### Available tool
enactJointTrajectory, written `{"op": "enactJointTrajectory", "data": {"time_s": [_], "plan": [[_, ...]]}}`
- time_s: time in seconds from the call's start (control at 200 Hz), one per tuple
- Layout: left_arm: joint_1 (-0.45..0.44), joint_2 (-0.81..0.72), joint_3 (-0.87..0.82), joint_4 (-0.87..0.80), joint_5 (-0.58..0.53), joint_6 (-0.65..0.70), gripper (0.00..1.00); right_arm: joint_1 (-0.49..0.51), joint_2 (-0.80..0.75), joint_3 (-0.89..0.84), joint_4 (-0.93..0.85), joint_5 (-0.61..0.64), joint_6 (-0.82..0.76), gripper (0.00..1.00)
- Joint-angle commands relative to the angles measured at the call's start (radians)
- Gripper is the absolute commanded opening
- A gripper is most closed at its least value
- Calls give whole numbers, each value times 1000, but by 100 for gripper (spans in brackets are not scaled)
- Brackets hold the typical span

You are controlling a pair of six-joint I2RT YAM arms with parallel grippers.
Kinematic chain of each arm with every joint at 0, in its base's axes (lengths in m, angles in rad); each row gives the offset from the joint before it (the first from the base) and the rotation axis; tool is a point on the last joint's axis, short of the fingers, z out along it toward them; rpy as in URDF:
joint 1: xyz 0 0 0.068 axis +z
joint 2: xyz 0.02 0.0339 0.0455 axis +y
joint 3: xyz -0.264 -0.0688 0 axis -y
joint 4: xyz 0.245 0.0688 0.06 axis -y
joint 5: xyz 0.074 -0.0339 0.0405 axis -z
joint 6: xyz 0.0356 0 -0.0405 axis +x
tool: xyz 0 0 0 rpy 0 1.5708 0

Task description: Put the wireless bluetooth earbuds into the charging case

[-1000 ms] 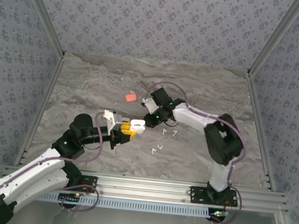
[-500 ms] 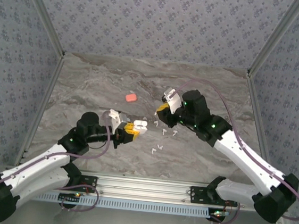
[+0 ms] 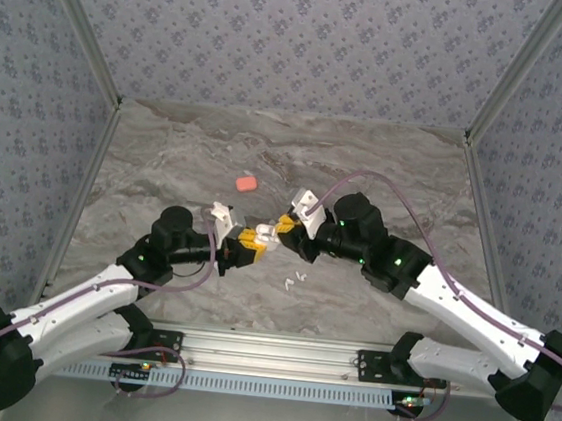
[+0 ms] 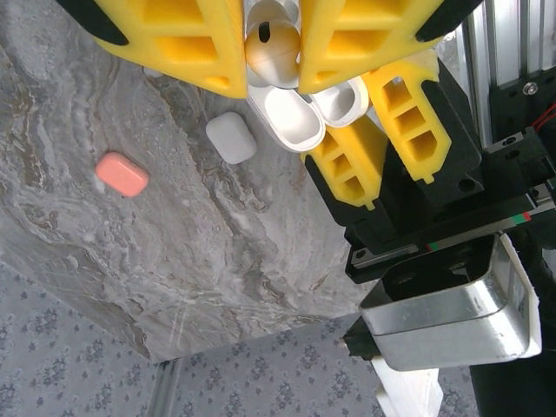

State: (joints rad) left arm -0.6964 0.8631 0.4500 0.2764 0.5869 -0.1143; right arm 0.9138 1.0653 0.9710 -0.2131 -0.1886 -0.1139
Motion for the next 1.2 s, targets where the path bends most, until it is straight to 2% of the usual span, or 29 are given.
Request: {"op": "enactJointTrajectory", "data": {"time_s": [0.0, 0.48, 0.755, 1.049, 1.199], "plan": [[-7, -5, 38, 42, 24, -4, 0, 17, 17, -5, 56, 18, -13, 21], [-7, -11, 38, 45, 32, -4, 0, 51, 83, 2, 69, 49, -9, 21], [-7, -19, 38, 44, 31, -4, 0, 53, 108, 3, 48, 16, -9, 21], [-7, -31, 35, 42, 27, -1, 0, 33, 101, 6, 34, -148, 7, 23], [-8, -46, 28, 45, 27, -2, 0, -4, 92, 13, 49, -257, 47, 28]]}}
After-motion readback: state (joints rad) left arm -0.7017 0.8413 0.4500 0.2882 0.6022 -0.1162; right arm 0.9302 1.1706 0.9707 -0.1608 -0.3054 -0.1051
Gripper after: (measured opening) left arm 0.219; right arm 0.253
